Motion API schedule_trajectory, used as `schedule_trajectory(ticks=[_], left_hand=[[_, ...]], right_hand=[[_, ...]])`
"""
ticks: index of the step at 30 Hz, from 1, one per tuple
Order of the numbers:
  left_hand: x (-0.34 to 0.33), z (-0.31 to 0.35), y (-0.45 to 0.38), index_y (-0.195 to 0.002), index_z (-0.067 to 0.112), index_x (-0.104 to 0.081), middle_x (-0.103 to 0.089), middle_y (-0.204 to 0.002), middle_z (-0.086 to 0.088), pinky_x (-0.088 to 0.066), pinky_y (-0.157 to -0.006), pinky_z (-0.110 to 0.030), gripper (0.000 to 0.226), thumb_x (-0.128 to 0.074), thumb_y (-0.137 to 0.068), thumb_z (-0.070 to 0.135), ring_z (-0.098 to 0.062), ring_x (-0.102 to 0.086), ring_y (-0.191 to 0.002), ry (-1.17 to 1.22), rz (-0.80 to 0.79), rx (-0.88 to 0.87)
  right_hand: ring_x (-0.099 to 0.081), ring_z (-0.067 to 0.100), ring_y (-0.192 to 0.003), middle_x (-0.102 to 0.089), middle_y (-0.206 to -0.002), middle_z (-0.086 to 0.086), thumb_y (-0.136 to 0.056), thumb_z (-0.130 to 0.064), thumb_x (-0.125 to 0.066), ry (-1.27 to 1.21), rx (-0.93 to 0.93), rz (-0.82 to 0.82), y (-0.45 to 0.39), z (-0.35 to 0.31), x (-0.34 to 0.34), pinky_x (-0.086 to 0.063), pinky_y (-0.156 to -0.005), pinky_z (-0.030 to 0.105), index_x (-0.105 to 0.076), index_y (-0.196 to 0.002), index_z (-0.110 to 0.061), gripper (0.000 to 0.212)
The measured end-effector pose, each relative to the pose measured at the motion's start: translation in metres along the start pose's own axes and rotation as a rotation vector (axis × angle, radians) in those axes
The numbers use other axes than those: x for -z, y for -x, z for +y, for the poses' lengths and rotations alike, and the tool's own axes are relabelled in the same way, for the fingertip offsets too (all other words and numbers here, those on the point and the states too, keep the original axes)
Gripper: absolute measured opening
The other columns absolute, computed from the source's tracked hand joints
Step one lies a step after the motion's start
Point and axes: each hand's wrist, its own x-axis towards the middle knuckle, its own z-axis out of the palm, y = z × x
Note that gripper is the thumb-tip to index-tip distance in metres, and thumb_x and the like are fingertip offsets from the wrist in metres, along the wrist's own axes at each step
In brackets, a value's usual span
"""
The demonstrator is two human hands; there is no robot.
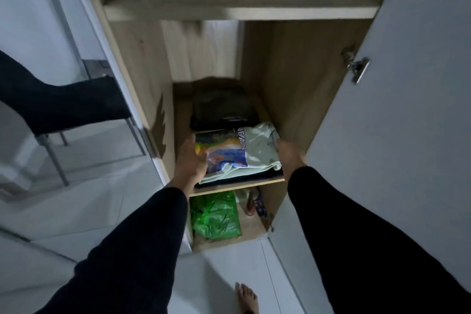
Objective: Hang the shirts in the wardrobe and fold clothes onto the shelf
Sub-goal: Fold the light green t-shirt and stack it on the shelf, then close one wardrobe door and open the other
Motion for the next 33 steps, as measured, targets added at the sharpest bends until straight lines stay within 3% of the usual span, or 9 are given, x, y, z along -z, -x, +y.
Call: schedule_trajectory(ticks=[5,8,13,16,19,21,25,30,33], left_hand=[[0.061,0.026,0.077,-0.15,0.014,-0.016,-0.021,-0.156,-0.008,-0.022,-0.116,-0.033,0.07,-0.053,-0.094,0.033,-0.023,-0.021,-0.144,-0.01,-0.079,-0.2],[0.096,0.048,0.121,-0.151,0.016,-0.013,-0.017,-0.157,-0.006,-0.021,-0.117,-0.035,0.075,-0.054,-0.093,0.037,-0.022,-0.017,-0.145,-0.019,-0.109,-0.284],[0.136,0.107,0.175,-0.152,0.019,-0.01,-0.014,-0.159,-0.002,-0.022,-0.116,-0.038,0.078,-0.055,-0.091,0.042,-0.02,-0.011,-0.146,0.001,-0.096,-0.415],[0.142,0.148,0.209,-0.152,0.021,-0.008,-0.011,-0.159,-0.002,-0.018,-0.116,-0.038,0.079,-0.055,-0.092,0.042,-0.019,-0.007,-0.147,0.028,-0.135,-0.503],[0.134,0.186,0.243,-0.152,0.022,-0.007,-0.011,-0.159,0.0,-0.017,-0.116,-0.036,0.081,-0.057,-0.09,0.042,-0.018,-0.006,-0.147,0.075,-0.188,-0.602],[0.125,0.208,0.265,-0.152,0.022,-0.007,-0.01,-0.159,0.002,-0.016,-0.116,-0.036,0.084,-0.058,-0.089,0.044,-0.017,-0.005,-0.147,0.063,-0.219,-0.664],[0.105,0.248,0.301,-0.151,0.026,-0.009,-0.014,-0.158,0.003,-0.022,-0.117,-0.04,0.091,-0.061,-0.082,0.053,-0.018,-0.015,-0.146,0.124,-0.289,-0.746],[0.078,0.309,0.348,-0.151,0.027,-0.002,-0.004,-0.159,0.007,-0.021,-0.116,-0.036,0.103,-0.065,-0.076,0.06,-0.015,-0.009,-0.146,0.132,-0.317,-0.848],[0.057,0.342,0.373,-0.151,0.027,0.005,0.003,-0.159,0.007,-0.02,-0.117,-0.04,0.114,-0.067,-0.071,0.064,-0.016,-0.004,-0.147,0.11,-0.317,-0.874]], right_hand=[[-0.06,0.026,-0.101,-0.063,-0.115,0.011,-0.078,-0.034,-0.06,-0.145,0.187,0.184,0.126,-0.028,0.043,-0.047,-0.088,0.034,-0.06,-0.104,-0.015,0.032],[-0.053,0.027,-0.115,-0.051,-0.133,0.008,-0.085,-0.034,-0.059,-0.174,0.231,0.231,0.195,-0.049,0.075,-0.043,-0.089,0.03,-0.043,-0.134,-0.017,0.054],[-0.045,0.025,-0.126,-0.04,-0.144,0.009,-0.09,-0.037,-0.058,-0.122,0.466,0.384,0.29,-0.098,0.135,-0.03,-0.085,0.022,-0.036,-0.142,-0.017,0.061],[-0.045,0.025,-0.126,-0.04,-0.143,0.008,-0.088,-0.036,-0.058,-0.062,0.571,0.488,0.334,-0.113,0.175,-0.033,-0.088,0.024,-0.036,-0.141,-0.018,0.06],[-0.044,0.026,-0.126,-0.04,-0.142,0.009,-0.087,-0.035,-0.058,0.018,0.664,0.616,0.366,-0.117,0.213,-0.038,-0.103,0.035,-0.037,-0.14,-0.016,0.061],[-0.043,0.024,-0.128,-0.039,-0.143,0.007,-0.086,-0.034,-0.059,0.057,0.719,0.683,0.383,-0.117,0.236,-0.036,-0.108,0.044,-0.037,-0.14,-0.016,0.061],[-0.038,0.02,-0.133,-0.036,-0.145,0.002,-0.086,-0.032,-0.059,0.051,0.808,0.771,0.402,-0.115,0.277,-0.03,-0.112,0.043,-0.039,-0.139,-0.016,0.059],[-0.018,0.02,-0.145,-0.024,-0.154,0.002,-0.084,-0.033,-0.057,0.277,0.894,1.071,0.412,-0.116,0.33,-0.021,-0.114,0.048,-0.038,-0.14,-0.022,0.06],[-0.011,0.02,-0.147,-0.017,-0.158,0.001,-0.083,-0.035,-0.056,0.357,0.899,1.123,0.411,-0.113,0.362,-0.018,-0.114,0.055,-0.031,-0.144,-0.027,0.067]])
